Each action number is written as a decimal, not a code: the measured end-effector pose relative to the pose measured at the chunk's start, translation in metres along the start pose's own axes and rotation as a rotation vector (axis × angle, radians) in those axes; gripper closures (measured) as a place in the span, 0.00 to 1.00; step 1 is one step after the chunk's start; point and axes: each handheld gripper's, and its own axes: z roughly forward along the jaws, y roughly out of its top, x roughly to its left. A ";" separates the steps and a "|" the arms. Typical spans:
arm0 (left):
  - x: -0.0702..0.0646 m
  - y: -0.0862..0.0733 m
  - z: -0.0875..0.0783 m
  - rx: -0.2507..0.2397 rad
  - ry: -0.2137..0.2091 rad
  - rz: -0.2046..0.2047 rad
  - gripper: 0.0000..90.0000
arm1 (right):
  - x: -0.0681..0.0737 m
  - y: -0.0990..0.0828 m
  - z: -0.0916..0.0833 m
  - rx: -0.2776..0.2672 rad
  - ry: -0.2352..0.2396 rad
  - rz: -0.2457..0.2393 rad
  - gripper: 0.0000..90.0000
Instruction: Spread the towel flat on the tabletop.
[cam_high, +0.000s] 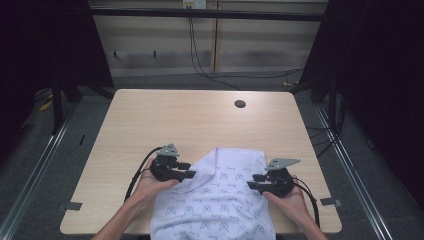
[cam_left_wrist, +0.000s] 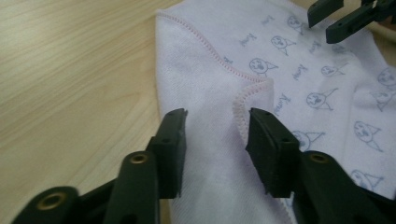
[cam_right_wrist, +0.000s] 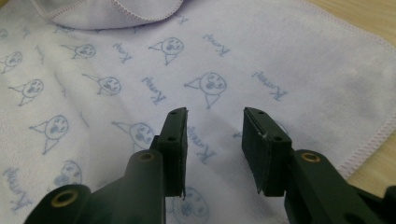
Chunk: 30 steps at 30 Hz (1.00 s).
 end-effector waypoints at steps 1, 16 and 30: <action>-0.001 0.000 0.001 0.005 0.001 0.005 0.60 | 0.000 0.000 0.000 0.000 0.002 -0.001 0.68; -0.002 0.006 -0.007 -0.030 0.041 0.020 0.96 | 0.000 0.001 0.000 0.000 -0.002 0.005 0.68; 0.061 -0.021 -0.065 -0.176 0.282 -0.185 0.76 | -0.014 0.008 0.002 0.005 -0.003 0.017 0.64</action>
